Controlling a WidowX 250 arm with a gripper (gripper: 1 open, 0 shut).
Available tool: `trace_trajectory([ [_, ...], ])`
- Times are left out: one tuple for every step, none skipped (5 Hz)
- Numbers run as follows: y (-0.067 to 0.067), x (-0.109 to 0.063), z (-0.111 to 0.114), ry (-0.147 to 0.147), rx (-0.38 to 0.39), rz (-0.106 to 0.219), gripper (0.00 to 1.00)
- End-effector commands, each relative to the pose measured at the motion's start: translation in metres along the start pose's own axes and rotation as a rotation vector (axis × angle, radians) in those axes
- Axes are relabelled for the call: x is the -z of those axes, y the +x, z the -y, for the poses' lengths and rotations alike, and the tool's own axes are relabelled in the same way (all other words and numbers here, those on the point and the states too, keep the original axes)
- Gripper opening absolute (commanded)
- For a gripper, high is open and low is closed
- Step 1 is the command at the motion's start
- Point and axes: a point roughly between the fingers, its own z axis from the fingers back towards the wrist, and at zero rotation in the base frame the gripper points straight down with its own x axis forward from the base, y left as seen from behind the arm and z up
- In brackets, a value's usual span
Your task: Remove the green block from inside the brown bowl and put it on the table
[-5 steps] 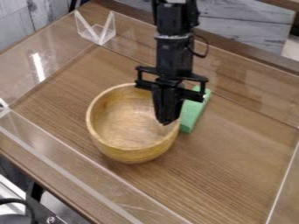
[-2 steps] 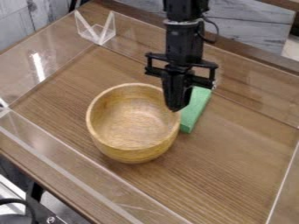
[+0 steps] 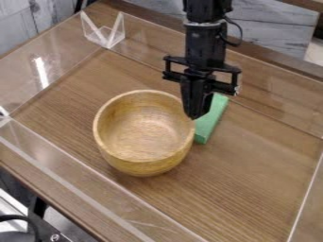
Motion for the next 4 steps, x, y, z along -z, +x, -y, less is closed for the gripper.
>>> trace_trajectory([
  [0.007,-0.02,0.002,0.007,0.019,0.081,1.0],
  [0.007,-0.025,-0.002,0.005,0.021,0.096,1.0],
  [0.006,-0.033,-0.004,-0.004,0.024,0.107,1.0],
  [0.004,-0.041,-0.008,-0.011,0.025,0.118,1.0],
])
